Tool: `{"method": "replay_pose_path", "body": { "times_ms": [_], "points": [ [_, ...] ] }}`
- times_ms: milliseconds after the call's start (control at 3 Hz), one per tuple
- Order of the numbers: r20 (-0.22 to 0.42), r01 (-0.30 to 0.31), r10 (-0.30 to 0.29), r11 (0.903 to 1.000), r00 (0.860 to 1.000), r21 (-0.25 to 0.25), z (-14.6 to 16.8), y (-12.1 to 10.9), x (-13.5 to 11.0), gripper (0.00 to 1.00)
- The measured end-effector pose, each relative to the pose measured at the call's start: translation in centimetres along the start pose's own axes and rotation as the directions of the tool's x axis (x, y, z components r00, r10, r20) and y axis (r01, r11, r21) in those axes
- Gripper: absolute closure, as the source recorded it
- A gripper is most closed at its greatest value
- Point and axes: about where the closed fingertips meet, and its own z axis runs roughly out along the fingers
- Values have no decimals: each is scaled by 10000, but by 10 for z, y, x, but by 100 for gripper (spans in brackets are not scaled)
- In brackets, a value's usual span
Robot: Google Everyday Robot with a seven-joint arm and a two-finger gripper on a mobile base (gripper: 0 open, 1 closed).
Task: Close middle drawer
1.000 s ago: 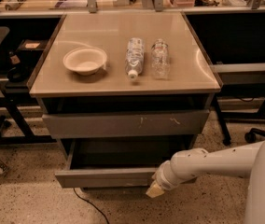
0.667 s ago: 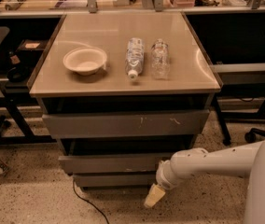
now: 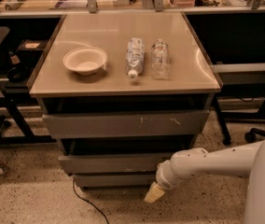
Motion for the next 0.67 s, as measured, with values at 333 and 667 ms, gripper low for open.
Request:
{"method": "replay_pose_path", "body": {
  "times_ms": [333, 667],
  "points": [
    [0, 0, 0, 10000, 10000, -1, 0, 0, 0, 42],
    [0, 0, 0, 10000, 10000, -1, 0, 0, 0, 65]
  ]
}}
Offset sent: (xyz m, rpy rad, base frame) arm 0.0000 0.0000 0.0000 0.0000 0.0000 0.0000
